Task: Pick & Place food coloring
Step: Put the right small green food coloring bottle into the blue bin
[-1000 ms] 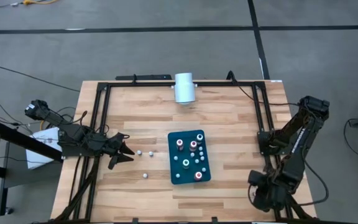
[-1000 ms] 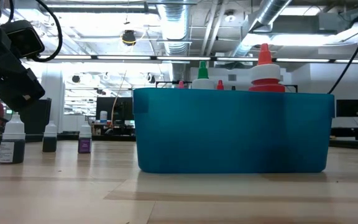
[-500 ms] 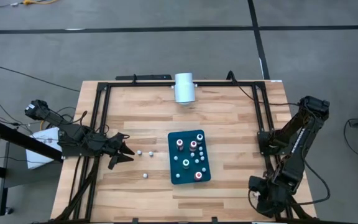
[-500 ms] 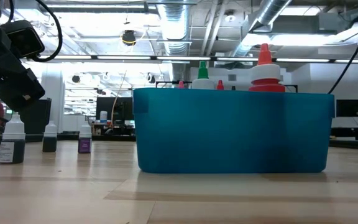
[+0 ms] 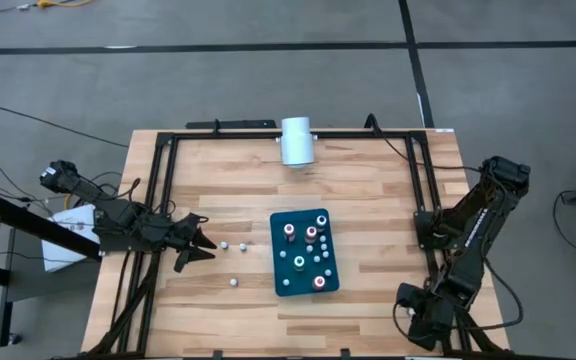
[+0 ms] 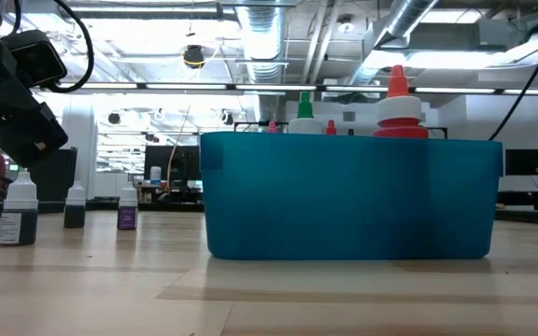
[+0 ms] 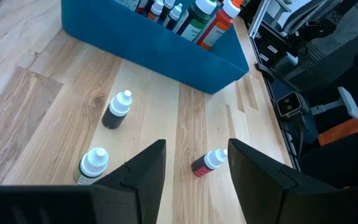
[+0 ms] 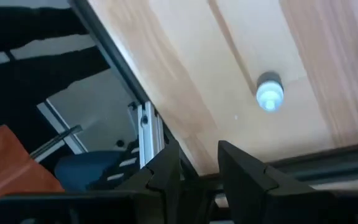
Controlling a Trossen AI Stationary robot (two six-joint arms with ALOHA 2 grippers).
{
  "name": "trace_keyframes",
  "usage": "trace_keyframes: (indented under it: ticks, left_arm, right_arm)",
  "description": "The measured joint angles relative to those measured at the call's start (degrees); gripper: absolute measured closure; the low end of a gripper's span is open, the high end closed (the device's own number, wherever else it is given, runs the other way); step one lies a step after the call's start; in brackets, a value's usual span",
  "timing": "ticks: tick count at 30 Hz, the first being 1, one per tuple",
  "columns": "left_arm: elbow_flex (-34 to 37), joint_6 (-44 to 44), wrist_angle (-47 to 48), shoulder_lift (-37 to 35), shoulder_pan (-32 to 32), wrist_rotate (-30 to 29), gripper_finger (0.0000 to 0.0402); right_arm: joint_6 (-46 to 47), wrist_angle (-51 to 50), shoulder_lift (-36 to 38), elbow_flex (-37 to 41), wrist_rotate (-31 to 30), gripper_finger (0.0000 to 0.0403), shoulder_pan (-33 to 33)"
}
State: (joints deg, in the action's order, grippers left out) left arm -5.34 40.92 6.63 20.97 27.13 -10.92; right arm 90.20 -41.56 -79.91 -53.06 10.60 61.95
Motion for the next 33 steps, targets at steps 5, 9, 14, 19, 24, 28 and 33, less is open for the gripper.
trace_keyframes:
  ticks: [5, 9, 14, 19, 24, 28, 33]
  left_arm:
    - [0.0, -0.8, 0.0, 0.0, 0.0, 0.0, 0.0236]
    - [0.0, -0.8, 0.0, 0.0, 0.0, 0.0, 0.0236]
    - [0.0, -1.2, 0.4, 0.0, 0.0, 0.0, 0.0236]
    - [0.0, -1.3, 0.4, 0.0, 0.0, 0.0, 0.0236]
    - [0.0, -1.3, 0.4, 0.0, 0.0, 0.0, 0.0236]
    - [0.0, -1.3, 0.4, 0.0, 0.0, 0.0, 0.0236]
    - [0.0, -2.2, 0.4, 0.0, 0.0, 0.0, 0.0236]
  right_arm:
    - [-2.2, 0.2, -2.0, 0.0, 2.0, 0.0304, -1.4]
    - [-1.2, -1.0, -2.0, 0.0, 1.0, 0.0304, -1.3]
    - [2.0, -1.3, -2.0, 0.0, 1.4, 0.0304, -0.8]
    - [5.4, -1.3, -2.0, 0.0, 2.0, 0.0304, -0.8]
    - [6.8, -1.3, -2.0, 0.0, 2.4, 0.0304, -1.1]
    - [8.7, -1.3, -2.0, 1.1, 2.6, 0.0304, -1.3]
    - [9.0, -1.3, -2.0, 1.4, 2.7, 0.0304, -2.4]
